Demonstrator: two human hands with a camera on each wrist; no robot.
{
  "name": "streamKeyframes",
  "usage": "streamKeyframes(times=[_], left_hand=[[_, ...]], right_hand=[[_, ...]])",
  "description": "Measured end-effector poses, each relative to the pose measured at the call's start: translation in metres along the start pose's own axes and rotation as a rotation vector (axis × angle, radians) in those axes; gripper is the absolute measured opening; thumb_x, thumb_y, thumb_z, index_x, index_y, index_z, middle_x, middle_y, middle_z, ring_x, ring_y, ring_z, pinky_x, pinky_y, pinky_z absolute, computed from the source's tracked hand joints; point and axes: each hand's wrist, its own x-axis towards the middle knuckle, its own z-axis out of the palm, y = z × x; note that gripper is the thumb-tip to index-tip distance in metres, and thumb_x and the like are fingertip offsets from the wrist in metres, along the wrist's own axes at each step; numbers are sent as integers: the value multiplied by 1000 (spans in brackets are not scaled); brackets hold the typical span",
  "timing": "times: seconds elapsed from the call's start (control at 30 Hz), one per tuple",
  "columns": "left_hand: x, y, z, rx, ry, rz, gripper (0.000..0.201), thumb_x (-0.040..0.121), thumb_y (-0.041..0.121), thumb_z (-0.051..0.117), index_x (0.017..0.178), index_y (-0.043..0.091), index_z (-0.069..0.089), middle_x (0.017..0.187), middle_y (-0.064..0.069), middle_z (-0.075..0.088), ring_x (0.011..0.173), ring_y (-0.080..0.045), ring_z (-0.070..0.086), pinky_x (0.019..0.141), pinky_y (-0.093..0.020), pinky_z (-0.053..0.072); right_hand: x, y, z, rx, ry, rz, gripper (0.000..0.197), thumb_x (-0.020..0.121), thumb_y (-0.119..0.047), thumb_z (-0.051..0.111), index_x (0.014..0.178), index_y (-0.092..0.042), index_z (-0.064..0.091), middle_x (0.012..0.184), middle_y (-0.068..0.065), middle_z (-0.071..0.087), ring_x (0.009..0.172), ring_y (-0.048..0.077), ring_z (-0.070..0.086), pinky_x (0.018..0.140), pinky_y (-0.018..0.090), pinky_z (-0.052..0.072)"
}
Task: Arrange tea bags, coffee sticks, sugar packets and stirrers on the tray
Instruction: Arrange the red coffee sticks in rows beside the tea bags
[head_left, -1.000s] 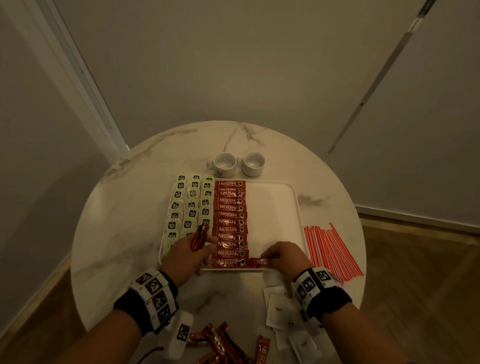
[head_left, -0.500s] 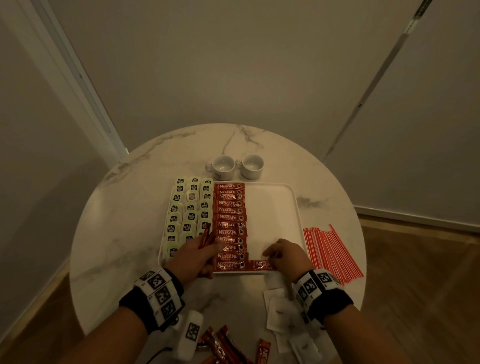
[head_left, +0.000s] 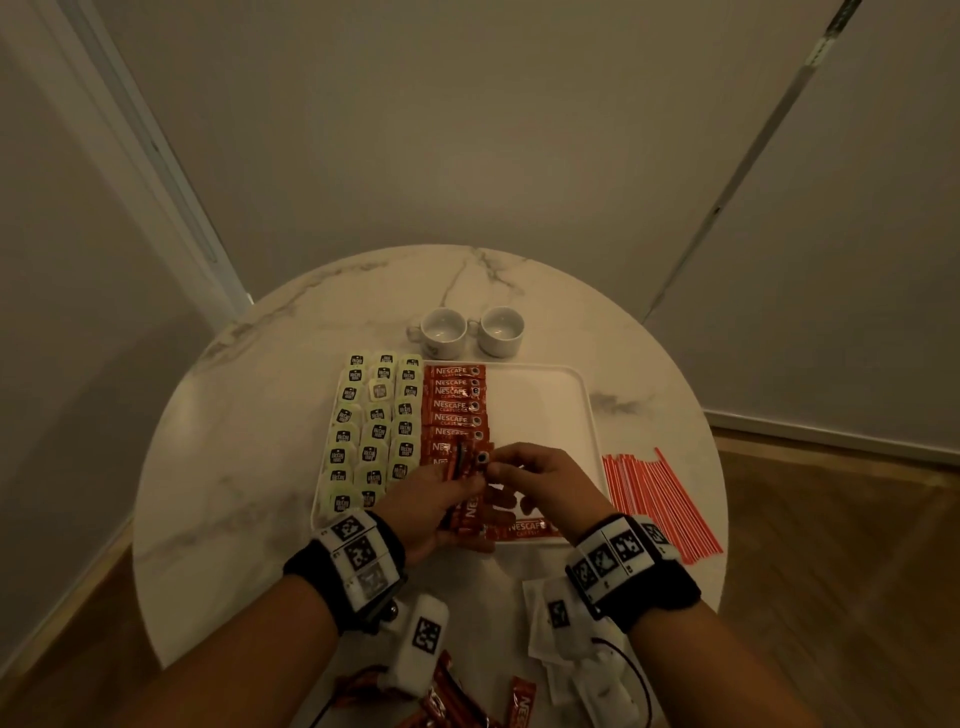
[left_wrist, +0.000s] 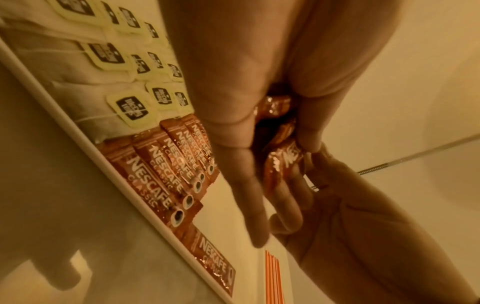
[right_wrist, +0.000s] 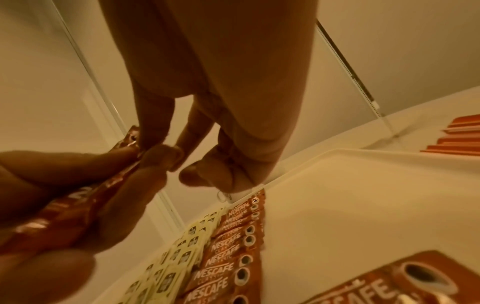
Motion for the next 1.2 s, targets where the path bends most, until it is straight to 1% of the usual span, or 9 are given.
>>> streamKeyframes(times=[0.23,0.37,0.57,0.67,0.73,0.87,1.03,1.13,1.2], left_hand=[[7,-5,2,63,30,-1,24,93,18,59,116,11,60,101,-17,72,95,-32,70,74,-47,58],[10,-9,2,297,116,69,21,86,19,68,106,12,65,80,1,74,68,-10,69,53,-24,52],[17,-14,6,453,169,182,12,84,17,71,94,23,66,79,6,71,63,2,66,55,-10,47],[20,-15,5,495,176,185,12,84,21,71,94,26,67,92,1,73,81,-7,69,68,-17,50],[22,-15,4,580,173,154,10,84,24,72,93,25,68,93,-1,73,83,-10,69,72,-19,51],[30,-13,0,717,162,147,15,84,25,71,97,17,71,93,-6,72,86,-16,67,80,-28,52],[39,-17,1,778,209,157,16,87,27,68,89,12,72,83,-5,70,73,-11,64,63,-15,48],[42,-23,2,808,317,201,28,92,30,59,79,8,68,81,-14,69,71,-20,62,71,-35,51],[44,-27,0,895,306,184,27,95,29,54,76,15,67,79,-10,68,70,-19,62,73,-37,52]], right_hand=[[0,4,-9,170,86,34,13,89,-8,63,76,-11,63,71,4,61,67,13,54,54,24,42],[-1,4,-14,240,122,91,16,89,-8,63,74,-8,58,66,5,57,59,12,52,48,24,41],[-1,-2,-5,350,144,154,21,94,-24,58,81,-7,58,73,7,62,61,13,55,46,24,38],[0,-3,-5,330,167,156,20,93,-29,60,88,-9,63,77,3,65,62,12,56,46,24,38],[0,-2,-11,270,141,89,9,90,-14,64,96,-8,64,77,5,63,61,13,54,47,25,40],[2,-3,-39,-61,49,1,23,85,2,62,101,-13,68,74,0,65,62,9,55,53,22,44],[2,-2,-52,-527,-181,39,13,85,-9,67,93,-18,72,75,-14,66,67,-9,57,64,3,42],[9,8,-61,-521,-101,80,16,82,-4,67,85,-19,72,79,-10,69,73,-2,62,68,8,44],[17,19,-67,-553,16,133,18,80,-3,67,81,-20,72,82,-5,71,81,9,66,77,19,50]])
